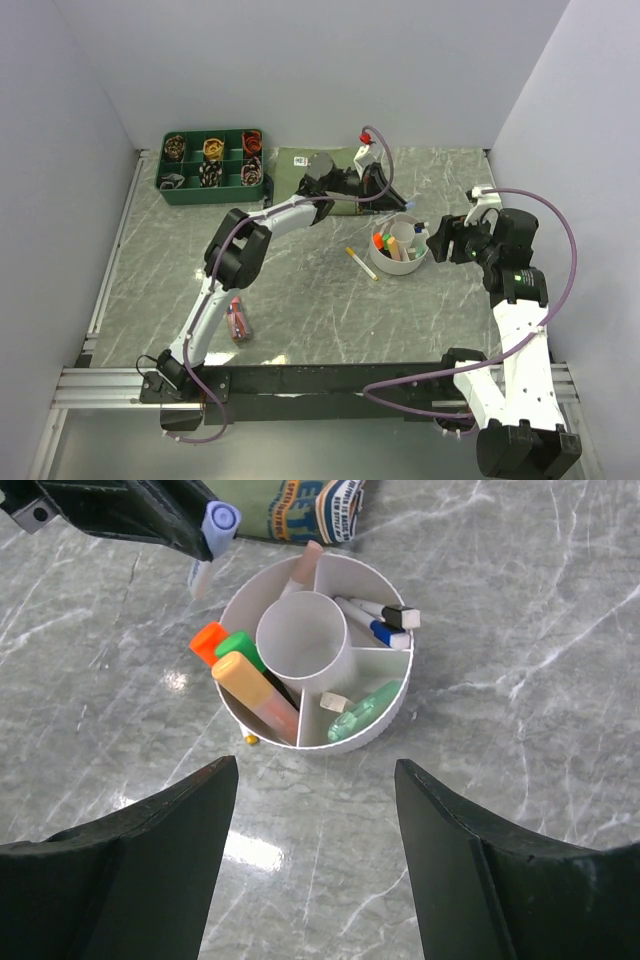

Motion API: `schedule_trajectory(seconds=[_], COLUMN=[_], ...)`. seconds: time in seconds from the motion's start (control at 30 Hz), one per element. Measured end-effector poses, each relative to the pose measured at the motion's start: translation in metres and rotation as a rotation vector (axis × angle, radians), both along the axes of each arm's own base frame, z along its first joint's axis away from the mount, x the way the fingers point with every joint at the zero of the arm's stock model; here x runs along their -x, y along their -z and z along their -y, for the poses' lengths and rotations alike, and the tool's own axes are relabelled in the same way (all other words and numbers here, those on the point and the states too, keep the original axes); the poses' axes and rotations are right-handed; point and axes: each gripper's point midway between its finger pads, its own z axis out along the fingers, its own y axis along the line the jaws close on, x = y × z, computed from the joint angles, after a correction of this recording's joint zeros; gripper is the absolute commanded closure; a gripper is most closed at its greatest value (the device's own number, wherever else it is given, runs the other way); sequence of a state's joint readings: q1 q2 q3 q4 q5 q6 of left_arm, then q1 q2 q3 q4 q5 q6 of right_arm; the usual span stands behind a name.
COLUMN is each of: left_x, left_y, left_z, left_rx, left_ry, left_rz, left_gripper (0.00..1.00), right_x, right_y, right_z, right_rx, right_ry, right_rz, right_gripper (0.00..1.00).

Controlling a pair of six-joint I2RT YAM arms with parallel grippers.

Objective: Sort the stationery into containers
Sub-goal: Place the pen in the storage box.

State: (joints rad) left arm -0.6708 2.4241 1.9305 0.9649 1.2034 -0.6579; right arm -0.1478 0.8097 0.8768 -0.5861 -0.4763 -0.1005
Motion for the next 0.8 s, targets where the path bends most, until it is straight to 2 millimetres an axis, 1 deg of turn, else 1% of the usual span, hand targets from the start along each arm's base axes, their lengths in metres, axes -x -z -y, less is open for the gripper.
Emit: schedule_trajectory(seconds=[0.13, 0.23, 0.3, 0.37, 0.53, 0.73, 0.77, 0.8], left_x=[-0.001, -0.007, -0.013, -0.018, -0.032, -0.044, -0.045, -0.047], left_y=[0.000, 0.000, 0.004, 0.012, 0.041, 0.062, 0.064, 0.068], left_z=[0.000, 0.001, 0.002, 0.003, 0.008, 0.010, 0.010, 0.010], left_rx=[0.021, 0.043, 0.048, 0.049, 0.032, 0.021, 0.019, 0.016], left_ry=[0.002, -0.007, -0.013, -0.020, -0.040, -0.064, -0.068, -0.073], left_rz=[-0.006, 0.004, -0.001, -0.010, -0.052, -0.082, -0.087, -0.094], left_gripper=[0.99, 0.99, 0.99, 0.99, 0.99, 0.99, 0.98, 0.95], right_x=[0.000, 0.001, 0.003, 0.004, 0.004, -0.001, -0.002, -0.002], right_y=[0.003, 0.006, 0.008, 0.010, 0.010, 0.010, 0.010, 0.010], right_z=[0.002, 0.004, 0.005, 0.006, 0.008, 0.012, 0.013, 0.013], right_rx=[0.003, 0.006, 0.008, 0.011, 0.015, 0.023, 0.024, 0.025], right_ry=[0.014, 0.022, 0.028, 0.035, 0.047, 0.063, 0.065, 0.066], right_rz=[-0.019, -0.036, -0.047, -0.059, -0.079, -0.107, -0.109, -0.109], right_gripper=[0.28, 0.28, 0.28, 0.28, 0.28, 0.29, 0.29, 0.29])
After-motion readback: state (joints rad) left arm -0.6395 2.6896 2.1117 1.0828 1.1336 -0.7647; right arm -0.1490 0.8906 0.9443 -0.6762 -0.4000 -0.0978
